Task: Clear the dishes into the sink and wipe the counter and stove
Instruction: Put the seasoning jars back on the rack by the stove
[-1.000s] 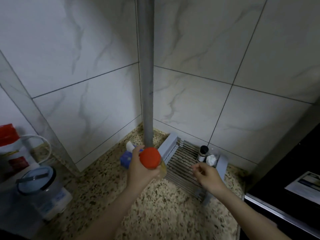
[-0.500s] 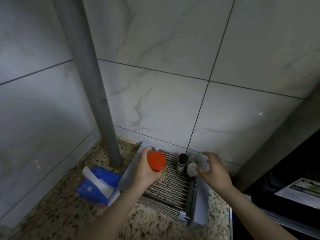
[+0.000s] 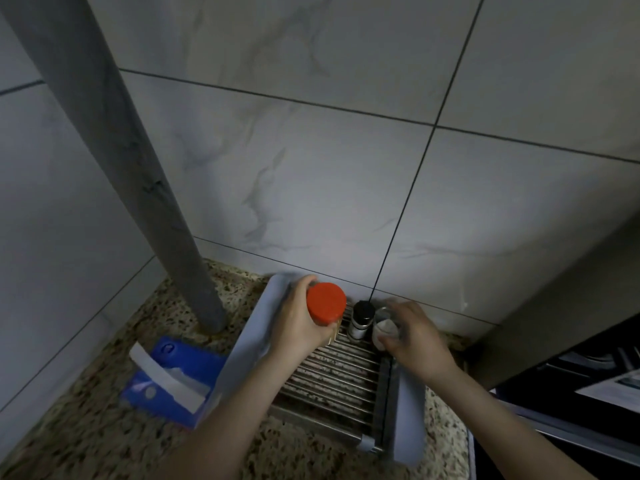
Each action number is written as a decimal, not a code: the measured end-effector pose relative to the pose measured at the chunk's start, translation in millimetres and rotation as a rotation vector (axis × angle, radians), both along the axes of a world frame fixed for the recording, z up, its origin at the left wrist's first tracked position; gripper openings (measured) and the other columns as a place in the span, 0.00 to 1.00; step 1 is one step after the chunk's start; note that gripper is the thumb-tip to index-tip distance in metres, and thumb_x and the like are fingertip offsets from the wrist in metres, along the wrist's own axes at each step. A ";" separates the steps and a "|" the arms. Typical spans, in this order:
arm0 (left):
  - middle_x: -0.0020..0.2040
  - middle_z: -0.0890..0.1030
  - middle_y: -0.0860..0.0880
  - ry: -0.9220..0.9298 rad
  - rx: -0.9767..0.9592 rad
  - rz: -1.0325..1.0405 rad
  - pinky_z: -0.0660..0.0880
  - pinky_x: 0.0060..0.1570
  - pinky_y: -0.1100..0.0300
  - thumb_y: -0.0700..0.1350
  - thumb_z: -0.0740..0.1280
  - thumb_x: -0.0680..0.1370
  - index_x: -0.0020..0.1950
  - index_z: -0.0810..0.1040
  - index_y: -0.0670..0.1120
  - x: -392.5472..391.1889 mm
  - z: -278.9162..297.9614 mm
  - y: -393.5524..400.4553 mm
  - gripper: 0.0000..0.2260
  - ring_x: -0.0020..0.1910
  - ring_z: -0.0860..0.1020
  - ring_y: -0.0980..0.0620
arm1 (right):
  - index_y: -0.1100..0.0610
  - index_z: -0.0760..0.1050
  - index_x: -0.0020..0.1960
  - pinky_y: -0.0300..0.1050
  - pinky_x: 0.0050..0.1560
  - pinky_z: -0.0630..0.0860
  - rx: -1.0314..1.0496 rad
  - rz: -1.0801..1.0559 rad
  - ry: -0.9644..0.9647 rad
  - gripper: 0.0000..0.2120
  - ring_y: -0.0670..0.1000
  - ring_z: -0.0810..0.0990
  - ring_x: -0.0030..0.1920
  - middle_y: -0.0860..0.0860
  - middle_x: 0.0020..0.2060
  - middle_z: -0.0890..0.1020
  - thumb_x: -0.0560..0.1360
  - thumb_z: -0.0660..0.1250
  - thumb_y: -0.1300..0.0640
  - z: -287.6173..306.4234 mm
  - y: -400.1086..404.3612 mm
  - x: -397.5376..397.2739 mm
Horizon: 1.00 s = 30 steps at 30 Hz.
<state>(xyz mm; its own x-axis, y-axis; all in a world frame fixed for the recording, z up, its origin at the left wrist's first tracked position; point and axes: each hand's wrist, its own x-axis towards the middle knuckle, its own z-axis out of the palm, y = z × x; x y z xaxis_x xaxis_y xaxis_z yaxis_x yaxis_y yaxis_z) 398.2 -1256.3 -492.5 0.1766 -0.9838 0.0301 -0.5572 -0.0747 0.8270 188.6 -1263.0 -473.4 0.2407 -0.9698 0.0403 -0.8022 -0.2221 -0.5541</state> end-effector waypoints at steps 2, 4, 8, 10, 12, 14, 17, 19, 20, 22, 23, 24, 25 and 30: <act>0.61 0.74 0.51 0.001 -0.004 -0.002 0.74 0.57 0.55 0.46 0.78 0.62 0.67 0.65 0.52 -1.1 -1.7 -3.0 0.37 0.59 0.74 0.52 | 0.57 0.74 0.62 0.25 0.52 0.61 -0.021 -0.010 -0.039 0.25 0.52 0.76 0.56 0.53 0.55 0.76 0.67 0.73 0.62 -1.3 -1.1 0.0; 0.61 0.74 0.52 -0.003 -0.008 -0.013 0.72 0.56 0.59 0.45 0.78 0.63 0.67 0.65 0.52 -2.1 -2.8 -4.1 0.37 0.59 0.73 0.52 | 0.58 0.76 0.61 0.24 0.51 0.60 -0.036 -0.016 -0.061 0.24 0.52 0.76 0.55 0.54 0.53 0.77 0.66 0.74 0.63 -1.4 -0.4 0.4; 0.61 0.73 0.52 0.000 -0.001 -0.043 0.70 0.55 0.61 0.46 0.78 0.63 0.68 0.64 0.51 -2.6 -2.5 -4.5 0.37 0.60 0.72 0.53 | 0.57 0.76 0.59 0.30 0.52 0.63 -0.029 -0.024 -0.063 0.21 0.50 0.75 0.56 0.52 0.54 0.77 0.67 0.73 0.61 -0.9 -0.2 2.6; 0.62 0.73 0.51 -0.006 -0.004 -0.051 0.69 0.56 0.61 0.46 0.78 0.63 0.68 0.64 0.51 -2.1 -3.4 -4.2 0.37 0.60 0.72 0.53 | 0.56 0.76 0.58 0.35 0.54 0.66 -0.020 -0.016 -0.065 0.20 0.51 0.75 0.57 0.51 0.55 0.77 0.67 0.73 0.61 -1.8 0.0 3.2; 0.62 0.72 0.51 -0.008 -0.008 -0.058 0.68 0.55 0.63 0.46 0.78 0.64 0.69 0.64 0.51 -1.8 -3.5 -3.6 0.37 0.60 0.72 0.53 | 0.54 0.76 0.59 0.37 0.56 0.68 -0.023 -0.020 -0.074 0.20 0.51 0.75 0.57 0.51 0.55 0.77 0.68 0.72 0.60 -3.5 -0.1 3.2; 0.62 0.72 0.51 -0.001 -0.007 -0.056 0.67 0.55 0.63 0.46 0.78 0.64 0.69 0.64 0.51 -2.5 -2.5 -2.7 0.37 0.60 0.71 0.53 | 0.54 0.75 0.61 0.39 0.58 0.69 -0.016 -0.026 -0.077 0.22 0.51 0.75 0.58 0.52 0.55 0.76 0.68 0.72 0.59 -6.3 -0.4 2.2; 0.62 0.72 0.51 0.038 -0.015 -0.042 0.67 0.56 0.63 0.44 0.78 0.64 0.69 0.64 0.50 -4.4 -1.8 -0.6 0.38 0.62 0.71 0.53 | 0.54 0.72 0.63 0.40 0.58 0.70 0.017 -0.044 -0.076 0.24 0.51 0.74 0.59 0.52 0.57 0.75 0.67 0.72 0.57 -9.8 1.5 2.1; 0.63 0.71 0.52 0.051 -0.002 -0.045 0.66 0.58 0.63 0.43 0.78 0.64 0.70 0.62 0.51 -5.9 -0.3 3.1 0.40 0.63 0.70 0.54 | 0.55 0.71 0.63 0.37 0.58 0.68 0.003 -0.062 -0.082 0.27 0.50 0.72 0.60 0.52 0.59 0.74 0.66 0.74 0.57 -9.8 4.2 2.3; 0.64 0.70 0.52 0.049 -0.004 -0.046 0.66 0.59 0.62 0.43 0.78 0.64 0.71 0.60 0.52 -5.8 -0.5 5.4 0.41 0.64 0.69 0.54 | 0.55 0.72 0.63 0.36 0.57 0.67 -0.021 -0.075 -0.086 0.27 0.50 0.72 0.60 0.52 0.58 0.73 0.65 0.74 0.57 -8.5 6.2 2.0; 0.66 0.69 0.52 0.041 -0.014 -0.042 0.67 0.64 0.58 0.45 0.78 0.63 0.72 0.59 0.54 -4.9 -1.1 11.7 0.43 0.66 0.68 0.54 | 0.54 0.72 0.61 0.36 0.55 0.67 -0.067 -0.103 -0.074 0.26 0.49 0.71 0.59 0.52 0.57 0.73 0.65 0.75 0.55 -3.9 12.1 0.2; 0.66 0.69 0.53 0.043 -0.019 -0.037 0.68 0.66 0.55 0.47 0.78 0.63 0.72 0.59 0.54 -4.0 -1.7 14.7 0.43 0.67 0.67 0.54 | 0.53 0.72 0.61 0.37 0.54 0.69 -0.083 -0.115 -0.056 0.27 0.49 0.71 0.59 0.51 0.57 0.73 0.65 0.75 0.54 -2.0 15.2 -1.0; 0.67 0.69 0.53 0.047 -0.022 -0.029 0.68 0.66 0.52 0.49 0.78 0.62 0.71 0.60 0.55 -3.3 -1.2 18.7 0.42 0.67 0.68 0.53 | 0.52 0.72 0.62 0.38 0.54 0.70 -0.093 -0.130 -0.040 0.27 0.50 0.71 0.59 0.51 0.58 0.73 0.65 0.75 0.52 0.9 19.2 -2.7; 0.67 0.70 0.53 0.050 -0.021 -0.020 0.69 0.67 0.50 0.50 0.77 0.62 0.71 0.60 0.55 -3.0 -0.6 22.2 0.42 0.68 0.68 0.53 | 0.52 0.72 0.62 0.39 0.55 0.70 -0.101 -0.144 -0.034 0.27 0.50 0.71 0.60 0.51 0.58 0.73 0.65 0.75 0.52 2.8 22.8 -4.4; 0.68 0.66 0.55 0.010 -0.078 0.032 0.68 0.68 0.50 0.48 0.78 0.64 0.73 0.58 0.52 -6.5 14.1 43.1 0.44 0.69 0.65 0.53 | 0.56 0.71 0.65 0.41 0.58 0.67 -0.109 -0.209 -0.057 0.29 0.54 0.72 0.63 0.55 0.61 0.74 0.67 0.75 0.53 19.6 44.8 -12.4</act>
